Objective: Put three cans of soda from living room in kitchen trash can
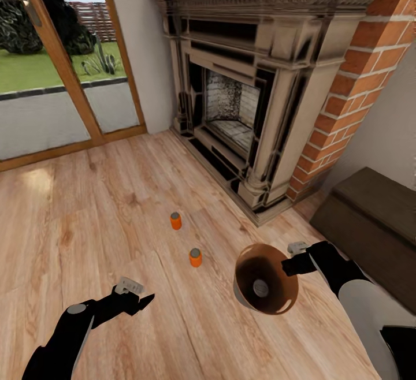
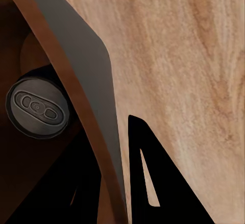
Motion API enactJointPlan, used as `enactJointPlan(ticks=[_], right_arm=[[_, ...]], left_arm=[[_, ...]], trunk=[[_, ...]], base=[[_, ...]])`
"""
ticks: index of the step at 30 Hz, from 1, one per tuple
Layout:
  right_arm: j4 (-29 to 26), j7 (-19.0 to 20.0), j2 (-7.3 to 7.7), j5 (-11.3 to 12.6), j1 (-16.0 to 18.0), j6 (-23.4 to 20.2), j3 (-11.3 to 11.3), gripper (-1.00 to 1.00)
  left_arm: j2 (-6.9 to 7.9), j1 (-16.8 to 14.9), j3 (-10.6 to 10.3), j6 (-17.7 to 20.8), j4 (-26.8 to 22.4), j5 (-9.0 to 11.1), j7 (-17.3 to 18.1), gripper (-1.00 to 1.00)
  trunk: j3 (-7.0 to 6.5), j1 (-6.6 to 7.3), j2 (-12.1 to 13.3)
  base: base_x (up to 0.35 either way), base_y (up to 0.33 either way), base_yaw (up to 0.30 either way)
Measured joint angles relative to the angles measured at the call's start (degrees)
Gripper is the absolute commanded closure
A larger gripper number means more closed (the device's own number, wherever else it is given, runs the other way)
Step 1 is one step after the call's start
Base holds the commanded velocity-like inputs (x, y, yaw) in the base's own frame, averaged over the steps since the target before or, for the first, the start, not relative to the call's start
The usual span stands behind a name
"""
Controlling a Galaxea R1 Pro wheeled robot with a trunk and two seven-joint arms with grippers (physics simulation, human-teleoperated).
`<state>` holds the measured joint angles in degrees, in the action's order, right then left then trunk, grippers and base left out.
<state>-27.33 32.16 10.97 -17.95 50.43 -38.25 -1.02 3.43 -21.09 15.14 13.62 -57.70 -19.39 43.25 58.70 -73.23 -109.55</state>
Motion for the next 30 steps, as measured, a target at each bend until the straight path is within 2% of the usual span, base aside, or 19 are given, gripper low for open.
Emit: enactJointPlan(ticks=[5,9,12,14,18,22,30], right_arm=[[0.01,-0.01,-0.03,-0.20,0.00,0.05,0.07,1.00],[-0.18,-0.01,-0.05,-0.21,0.00,0.09,0.10,1.00],[-0.21,0.09,-0.15,1.01,0.01,-0.28,0.23,1.00],[-0.16,-0.06,-0.13,-0.52,0.00,0.13,0.23,1.00],[-0.19,0.03,-0.15,0.49,0.01,-0.13,1.27,1.00],[-0.10,-0.18,-0.10,-0.15,0.00,0.02,1.63,1.00],[0.00,-0.28,-0.04,-0.09,0.00,-0.08,5.64,1.00]], left_arm=[[0.00,0.00,0.05,0.00,0.03,-0.03,0.01,-1.00],[0.00,0.00,-0.06,-0.04,-0.03,0.01,0.07,-1.00],[-0.37,0.07,-0.08,-0.19,-0.10,0.08,-0.30,-1.00],[-0.27,0.03,0.01,0.08,-0.05,-0.04,-0.34,-1.00],[-0.11,0.01,0.05,0.30,0.02,-0.09,-0.21,-1.00],[-0.03,0.00,0.06,0.43,0.03,-0.08,-0.09,-1.00],[0.00,0.01,0.06,0.59,0.04,-0.12,0.07,-1.00]], trunk=[[-0.12,0.00,0.00],[-0.14,0.00,0.00],[-0.15,0.00,0.00],[-0.14,0.00,0.00],[-0.14,0.00,0.00],[-0.14,0.00,0.00],[-0.13,0.00,0.00]], base=[[0.271,0.228,-0.219],[0.244,0.193,-0.040],[-0.037,0.094,-0.136],[-0.043,0.200,-0.204],[-0.020,0.246,-0.227],[-0.010,0.274,-0.243],[-0.093,0.276,-0.159]])
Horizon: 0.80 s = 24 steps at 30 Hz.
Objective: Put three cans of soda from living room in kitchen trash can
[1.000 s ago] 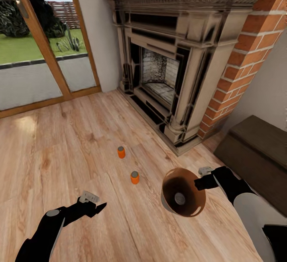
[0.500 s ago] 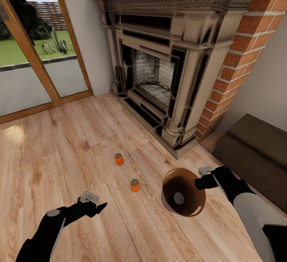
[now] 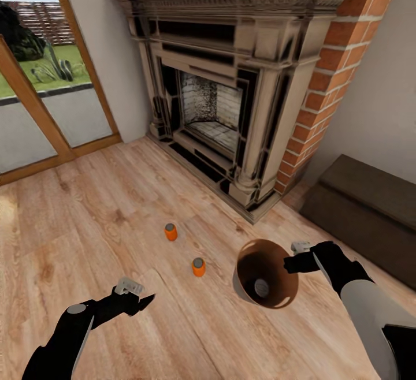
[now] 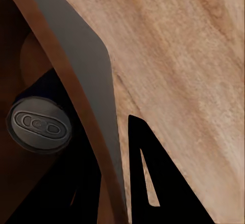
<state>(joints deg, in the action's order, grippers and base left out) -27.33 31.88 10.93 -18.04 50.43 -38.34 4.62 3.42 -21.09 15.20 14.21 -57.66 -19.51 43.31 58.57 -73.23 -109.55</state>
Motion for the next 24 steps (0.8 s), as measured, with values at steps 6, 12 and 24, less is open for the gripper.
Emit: enactJointPlan(ticks=[6,12,24], right_arm=[[0.06,0.00,-0.09,-0.12,0.00,-0.03,0.65,1.00],[0.26,0.11,0.64,-0.89,0.01,0.20,0.46,1.00],[0.79,2.68,11.40,-8.99,-6.29,12.75,0.36,1.00]], left_arm=[[0.00,-0.01,0.00,0.03,0.00,0.00,0.08,-1.00],[0.02,-0.01,0.00,0.03,-0.04,0.04,0.10,-1.00],[0.02,0.01,0.01,0.25,-0.02,-0.09,-0.16,-1.00]], trunk=[[0.00,0.00,0.00],[0.00,0.00,0.00],[0.01,0.00,0.00]], base=[[-0.106,0.270,-0.009],[-0.023,0.274,-0.001],[0.052,0.272,0.000]])
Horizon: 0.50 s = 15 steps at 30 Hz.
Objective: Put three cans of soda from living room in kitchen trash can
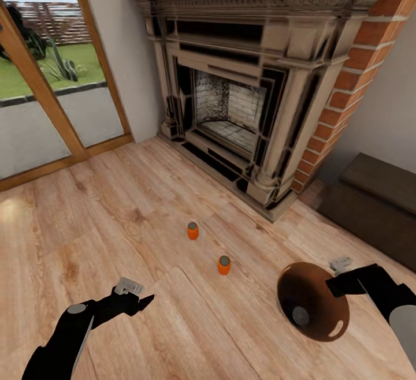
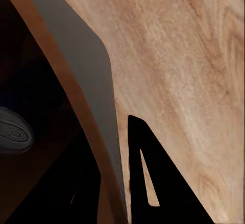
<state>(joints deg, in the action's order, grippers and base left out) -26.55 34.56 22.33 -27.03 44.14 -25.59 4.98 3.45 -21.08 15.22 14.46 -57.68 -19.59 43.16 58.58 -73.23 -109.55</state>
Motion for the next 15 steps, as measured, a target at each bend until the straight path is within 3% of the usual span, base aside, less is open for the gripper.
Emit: enactJointPlan(ticks=[2,4,12,15], right_arm=[[0.08,1.46,1.15,1.98,-0.96,1.84,0.49,1.00],[0.25,3.74,2.35,1.68,-1.88,3.84,0.58,1.00],[0.45,7.86,4.29,1.70,-3.06,5.69,1.15,1.00],[0.42,8.38,4.68,1.76,-3.23,5.95,3.49,1.00]], left_arm=[[-0.01,-0.01,-0.01,0.40,0.06,-0.07,-0.06,-1.00],[-0.01,-0.01,-0.04,1.70,0.07,-0.12,-0.13,-1.00],[-0.02,-0.01,-0.09,3.55,-0.02,0.04,0.03,-1.00],[-0.02,-0.01,-0.17,3.58,-0.04,0.09,-0.04,-1.00]], trunk=[[-0.01,0.00,0.00],[-0.01,0.00,0.00],[-0.01,0.00,0.00],[-0.05,0.00,0.00]], base=[[0.190,0.260,0.000],[0.218,0.256,0.000],[0.247,0.237,0.000],[0.299,0.146,-0.032]])
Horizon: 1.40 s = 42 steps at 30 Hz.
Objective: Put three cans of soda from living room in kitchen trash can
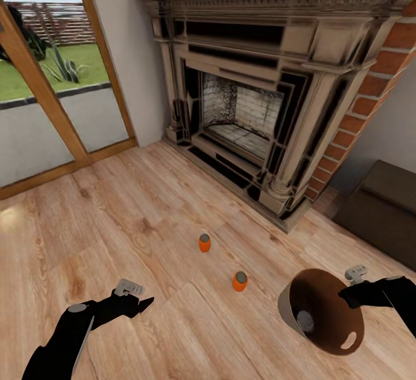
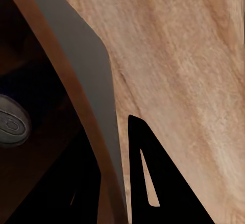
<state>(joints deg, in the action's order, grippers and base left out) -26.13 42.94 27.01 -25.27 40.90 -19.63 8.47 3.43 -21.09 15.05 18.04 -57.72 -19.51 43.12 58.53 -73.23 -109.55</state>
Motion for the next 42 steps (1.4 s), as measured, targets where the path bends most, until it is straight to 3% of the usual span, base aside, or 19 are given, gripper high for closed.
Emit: enactJointPlan(ticks=[3,7,21,37,42], right_arm=[[0.01,1.36,0.11,0.02,-0.15,-0.27,4.83,1.00],[0.04,2.03,-0.10,0.00,-0.23,-0.37,7.48,1.00],[2.81,1.92,0.19,0.16,-0.23,0.08,8.32,1.00],[4.14,1.31,-0.13,-0.15,-0.24,0.33,8.18,1.00],[4.14,1.19,-0.38,-0.20,-0.22,0.42,8.19,1.00]], left_arm=[[0.00,0.00,-0.03,-0.10,0.04,-0.06,-0.14,-1.00],[0.01,0.00,0.04,0.06,0.06,-0.04,0.00,-1.00],[-0.02,0.00,-0.16,-0.54,0.02,-0.05,-0.28,-1.00],[-0.35,0.00,-0.20,-0.25,0.06,-0.53,-0.40,-1.00],[-0.35,0.00,-0.12,-0.03,0.06,-0.53,-0.40,-1.00]], trunk=[[-0.12,0.00,0.00],[-0.35,0.00,0.00],[-1.25,0.00,0.00],[-2.00,0.00,0.00],[-2.07,0.00,0.00]], base=[[0.307,0.158,-0.124],[0.293,0.187,-0.170],[0.299,-0.019,-0.179],[0.055,-0.296,-0.118],[0.051,-0.066,-0.025]])
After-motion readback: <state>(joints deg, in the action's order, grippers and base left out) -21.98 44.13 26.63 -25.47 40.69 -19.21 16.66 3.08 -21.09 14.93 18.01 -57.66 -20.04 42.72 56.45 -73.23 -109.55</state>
